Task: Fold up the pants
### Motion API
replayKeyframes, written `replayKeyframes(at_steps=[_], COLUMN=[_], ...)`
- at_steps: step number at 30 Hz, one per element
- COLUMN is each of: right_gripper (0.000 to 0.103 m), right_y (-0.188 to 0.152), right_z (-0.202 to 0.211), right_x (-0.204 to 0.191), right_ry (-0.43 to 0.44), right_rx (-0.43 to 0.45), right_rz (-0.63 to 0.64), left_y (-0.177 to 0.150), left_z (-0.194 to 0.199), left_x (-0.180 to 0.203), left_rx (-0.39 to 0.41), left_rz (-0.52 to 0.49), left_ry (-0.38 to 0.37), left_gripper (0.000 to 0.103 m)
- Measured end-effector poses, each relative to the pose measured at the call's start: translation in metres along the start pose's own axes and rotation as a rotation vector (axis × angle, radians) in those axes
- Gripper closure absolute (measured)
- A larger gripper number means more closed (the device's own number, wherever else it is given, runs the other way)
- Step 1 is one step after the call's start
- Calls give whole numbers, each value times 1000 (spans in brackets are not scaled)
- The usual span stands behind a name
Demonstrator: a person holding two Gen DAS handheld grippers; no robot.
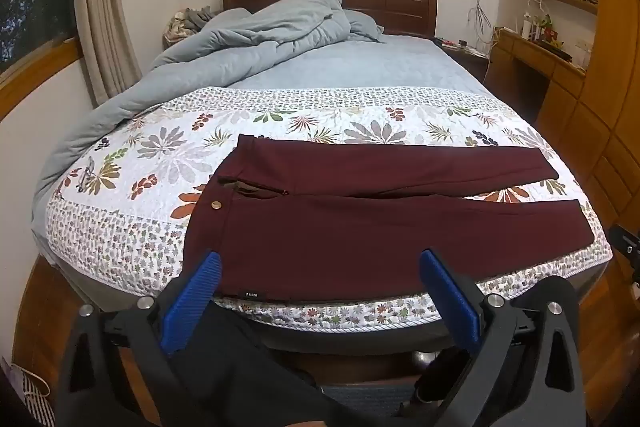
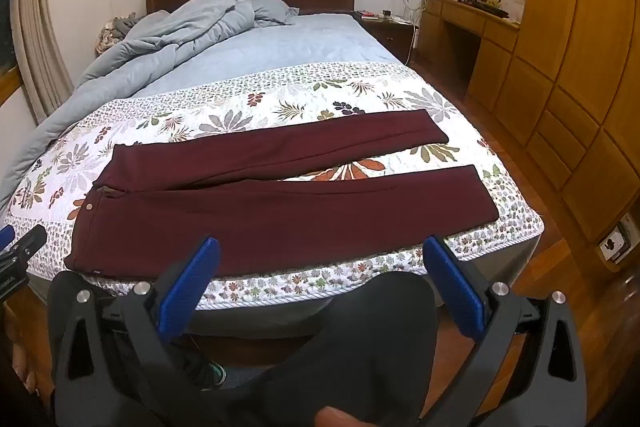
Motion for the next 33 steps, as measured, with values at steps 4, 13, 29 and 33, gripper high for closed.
replayKeyframes(at_steps=[4, 13, 29, 33], right_gripper=[2, 2, 2, 2], right_y=[0, -1, -2, -2], right_z=[0, -1, -2, -4], right_x=[0, 1, 3, 5], right_ry=[1, 4, 4, 5], right_rx=[3, 2, 0, -1], right_rz=[-1, -3, -3, -1], left_y=[0, 0, -2, -2], left_z=[0, 0, 1, 1], left_x=[0, 1, -1, -1], left_rx=[2, -1, -3, -2], left_rz=[2, 3, 0, 0], left_ry=[-1, -4, 0, 0], left_gripper=[3, 3, 3, 3])
Point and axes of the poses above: each gripper's, at about its wrist camera, not at the fingertips, and z roughly against the way its jaws point, x to its right, y to its top, the point moved 8 cm from there along -z, roughly the way its jaws point, and after that the axes turned 14 degrees about -y, right-handed, at the moved point
